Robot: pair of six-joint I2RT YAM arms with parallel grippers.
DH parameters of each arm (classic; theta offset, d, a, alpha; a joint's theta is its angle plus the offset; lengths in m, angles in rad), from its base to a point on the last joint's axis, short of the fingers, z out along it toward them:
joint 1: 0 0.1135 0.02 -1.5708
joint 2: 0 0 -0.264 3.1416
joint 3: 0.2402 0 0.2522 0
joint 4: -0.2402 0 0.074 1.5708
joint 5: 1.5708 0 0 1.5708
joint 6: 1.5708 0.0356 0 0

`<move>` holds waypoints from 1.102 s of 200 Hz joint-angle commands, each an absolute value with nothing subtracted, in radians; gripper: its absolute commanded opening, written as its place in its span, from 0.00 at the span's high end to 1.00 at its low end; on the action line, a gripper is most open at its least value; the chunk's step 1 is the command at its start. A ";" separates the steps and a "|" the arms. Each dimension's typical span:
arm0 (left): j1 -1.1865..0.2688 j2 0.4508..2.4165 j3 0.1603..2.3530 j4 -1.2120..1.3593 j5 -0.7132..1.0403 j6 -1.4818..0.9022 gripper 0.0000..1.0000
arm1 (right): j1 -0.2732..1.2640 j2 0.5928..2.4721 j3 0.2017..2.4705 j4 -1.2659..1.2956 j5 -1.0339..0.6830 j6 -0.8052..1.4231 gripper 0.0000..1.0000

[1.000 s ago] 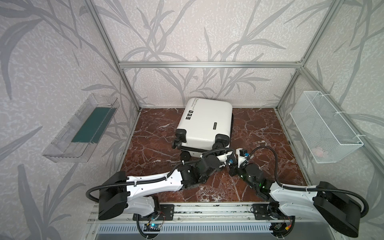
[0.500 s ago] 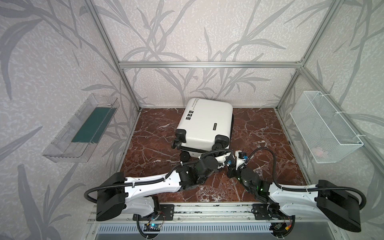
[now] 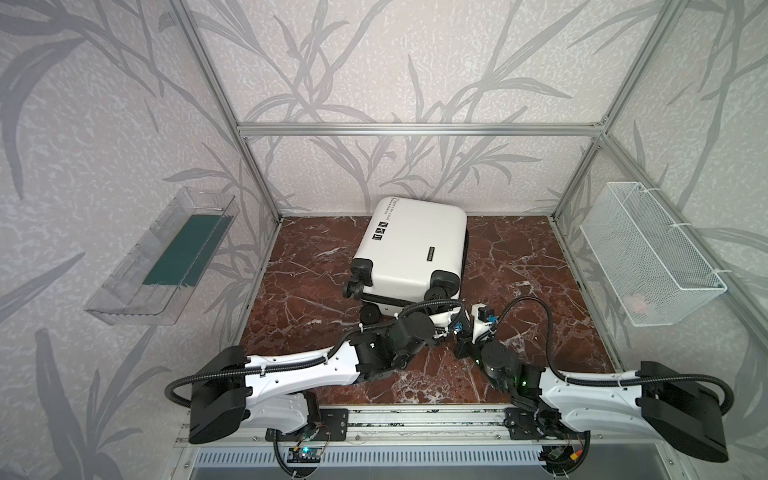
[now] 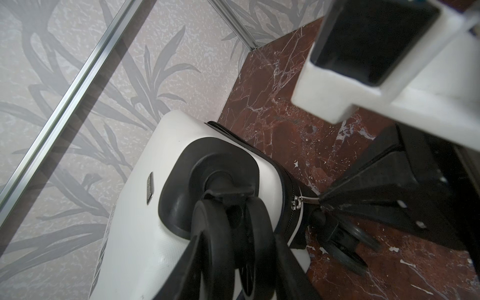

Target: Pack the luggage

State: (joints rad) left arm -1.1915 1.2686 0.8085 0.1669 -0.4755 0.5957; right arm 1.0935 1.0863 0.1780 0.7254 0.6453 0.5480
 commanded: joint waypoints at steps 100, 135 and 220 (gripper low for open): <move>-1.198 1.178 0.882 0.430 -0.514 0.591 1.00 | 1.091 1.125 0.112 0.836 0.796 0.495 1.00; -1.198 1.190 0.874 0.423 -0.510 0.563 1.00 | 1.133 1.305 0.120 1.030 0.825 0.486 1.00; -1.198 1.184 0.783 0.450 -0.512 0.434 1.00 | 1.200 1.610 0.166 1.317 1.116 0.549 1.00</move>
State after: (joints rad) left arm -1.1961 1.2675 0.7681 0.2195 -0.4767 0.5114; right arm 1.2095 1.5646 0.1665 1.2892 0.9150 0.5076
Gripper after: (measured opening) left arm 0.405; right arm 0.047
